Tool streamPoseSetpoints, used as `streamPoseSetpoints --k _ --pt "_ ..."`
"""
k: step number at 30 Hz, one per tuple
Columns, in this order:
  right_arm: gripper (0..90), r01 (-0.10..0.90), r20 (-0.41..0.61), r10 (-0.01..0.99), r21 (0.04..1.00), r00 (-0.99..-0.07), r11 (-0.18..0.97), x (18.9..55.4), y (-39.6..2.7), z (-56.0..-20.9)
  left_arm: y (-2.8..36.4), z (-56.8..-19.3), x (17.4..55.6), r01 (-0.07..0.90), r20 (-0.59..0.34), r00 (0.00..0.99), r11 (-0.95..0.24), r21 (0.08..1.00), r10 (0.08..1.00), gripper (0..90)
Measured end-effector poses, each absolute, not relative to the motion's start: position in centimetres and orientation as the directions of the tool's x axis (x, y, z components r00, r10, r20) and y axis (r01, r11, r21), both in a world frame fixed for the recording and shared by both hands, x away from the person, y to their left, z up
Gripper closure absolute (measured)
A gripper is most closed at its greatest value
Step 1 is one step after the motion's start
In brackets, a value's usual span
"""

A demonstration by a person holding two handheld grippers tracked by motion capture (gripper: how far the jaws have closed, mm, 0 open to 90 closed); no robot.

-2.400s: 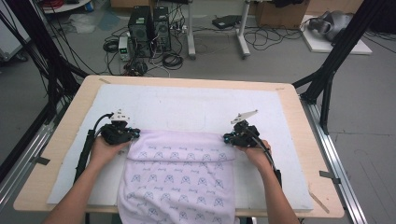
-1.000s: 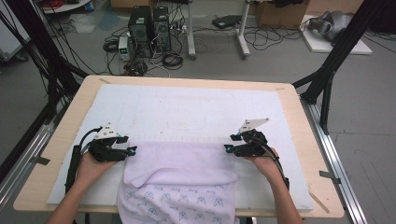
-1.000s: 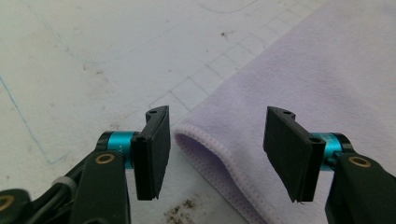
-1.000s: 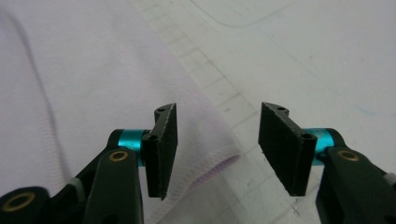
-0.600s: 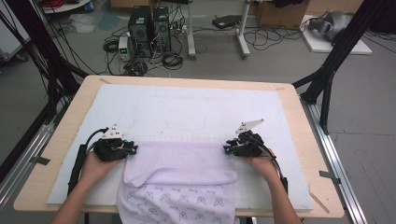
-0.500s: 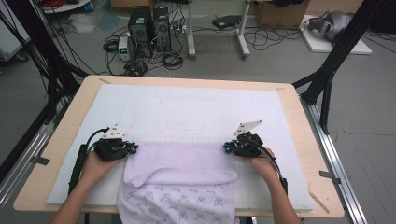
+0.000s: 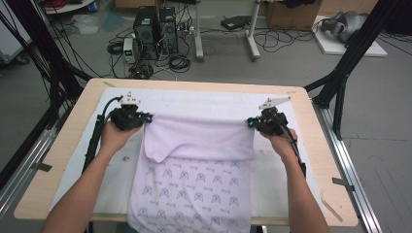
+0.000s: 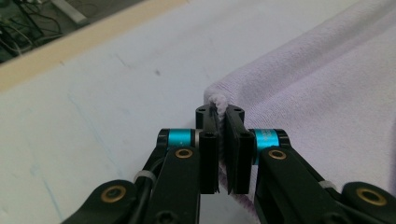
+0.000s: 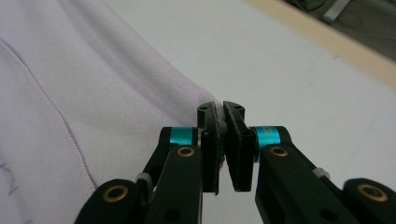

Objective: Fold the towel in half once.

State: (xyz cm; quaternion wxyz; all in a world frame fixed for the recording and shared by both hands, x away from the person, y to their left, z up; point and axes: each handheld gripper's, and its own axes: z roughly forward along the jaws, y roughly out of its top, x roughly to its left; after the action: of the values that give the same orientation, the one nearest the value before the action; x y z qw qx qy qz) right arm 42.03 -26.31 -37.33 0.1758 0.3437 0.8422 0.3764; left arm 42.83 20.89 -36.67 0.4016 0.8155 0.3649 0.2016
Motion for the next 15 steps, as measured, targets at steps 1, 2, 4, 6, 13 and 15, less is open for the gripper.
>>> streamPoseSetpoints --k 1,2,4,6,13,15 --pt "85.2 0.444 -0.045 0.717 0.758 -0.695 0.478 42.5 -26.4 -36.6 20.7 -35.8 43.4 0.423 0.050 0.645 -0.410 0.808 0.763 84.9" --pt "85.2 0.439 -0.055 0.721 0.761 -0.691 0.478 43.1 -26.4 -35.7 20.6 -34.9 43.9 0.416 0.062 0.636 -0.409 0.812 0.769 84.9" --pt "85.2 0.430 -0.072 0.729 0.766 -0.680 0.478 44.0 -26.1 -34.0 20.7 -33.3 44.7 0.400 0.080 0.612 -0.395 0.827 0.787 84.9" --pt "85.1 0.412 -0.085 0.724 0.774 -0.685 0.481 45.0 -25.9 -32.7 21.0 -32.1 45.4 0.396 0.087 0.584 -0.376 0.837 0.807 84.1" --pt "56.8 0.481 -0.009 0.737 0.753 -0.676 0.450 46.3 -25.2 -34.6 22.8 -33.9 45.4 0.475 0.048 0.535 -0.347 0.809 0.843 54.9" --pt "52.1 0.511 0.028 0.725 0.728 -0.688 0.457 46.1 -25.1 -35.7 23.3 -35.1 44.6 0.492 0.025 0.545 -0.344 0.800 0.838 54.3"
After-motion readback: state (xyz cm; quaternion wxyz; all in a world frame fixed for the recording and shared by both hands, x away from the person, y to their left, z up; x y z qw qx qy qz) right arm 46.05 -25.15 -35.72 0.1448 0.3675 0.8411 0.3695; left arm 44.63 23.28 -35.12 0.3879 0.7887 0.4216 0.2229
